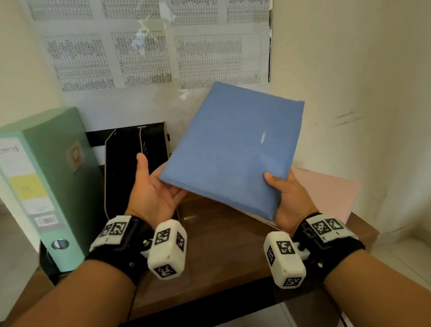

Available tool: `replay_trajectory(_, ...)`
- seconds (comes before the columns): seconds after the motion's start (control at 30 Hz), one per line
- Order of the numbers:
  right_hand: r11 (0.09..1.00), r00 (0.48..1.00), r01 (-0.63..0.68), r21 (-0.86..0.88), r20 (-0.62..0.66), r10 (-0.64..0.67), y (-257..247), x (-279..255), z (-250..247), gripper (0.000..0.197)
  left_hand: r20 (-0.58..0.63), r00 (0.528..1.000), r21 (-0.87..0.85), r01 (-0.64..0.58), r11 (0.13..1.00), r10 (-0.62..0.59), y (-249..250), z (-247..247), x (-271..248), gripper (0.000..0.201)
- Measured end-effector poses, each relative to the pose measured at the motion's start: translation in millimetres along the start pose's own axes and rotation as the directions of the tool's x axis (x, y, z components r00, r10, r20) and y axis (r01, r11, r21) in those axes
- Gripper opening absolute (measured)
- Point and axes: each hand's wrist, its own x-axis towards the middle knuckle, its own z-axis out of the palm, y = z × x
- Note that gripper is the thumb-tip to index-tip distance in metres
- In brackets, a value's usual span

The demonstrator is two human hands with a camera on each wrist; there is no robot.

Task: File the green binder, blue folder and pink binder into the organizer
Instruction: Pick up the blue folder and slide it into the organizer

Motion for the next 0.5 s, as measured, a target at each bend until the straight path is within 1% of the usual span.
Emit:
replay_trajectory(0.07, 0.999, 0.998, -0.018, -0.042, 0.052, 0.02, 0, 0, -1, 0.039, 0.024, 0.999, 0.057, 0.02, 0.998, -0.022, 12, -10, 0, 0.075)
replay_trajectory(0.23, 0.983, 0.982, -0.046, -0.179, 0.171, 0.077, 2, 0, 4, 0.031, 0.043, 0.993, 0.189, 0.104, 0.977, -0.114, 24, -31, -6, 0.038)
replay_trajectory(0.27, 0.979, 0.974, -0.053, -0.197, 0.206, 0.095, 3, 0, 6, 0.032, 0.055, 0.99, 0.224, 0.112, 0.968, -0.127, 24, -35, -9, 0.036)
replay_trajectory(0.3, 0.976, 0.963, -0.061, -0.21, 0.245, 0.113, 4, -1, 11, 0.034, 0.065, 0.99, 0.259, 0.106, 0.96, -0.127, 25, -39, -12, 0.038)
replay_trajectory(0.37, 0.969, 0.94, -0.084, -0.234, 0.304, 0.155, 5, 0, 17, 0.045, 0.066, 0.992, 0.312, 0.077, 0.947, -0.103, 27, -46, -17, 0.039)
replay_trajectory(0.4, 0.965, 0.934, -0.098, -0.244, 0.313, 0.174, 5, 1, 21, 0.046, 0.067, 0.994, 0.326, 0.061, 0.943, -0.087, 28, -49, -20, 0.033)
replay_trajectory(0.47, 0.963, 0.933, -0.121, -0.241, 0.305, 0.194, 4, 4, 28, 0.038, 0.069, 0.997, 0.358, 0.007, 0.934, -0.034, 31, -53, -24, 0.018)
replay_trajectory(0.5, 0.962, 0.933, -0.132, -0.241, 0.298, 0.203, 4, 7, 32, 0.037, 0.07, 0.998, 0.386, -0.033, 0.922, 0.006, 32, -55, -26, 0.016)
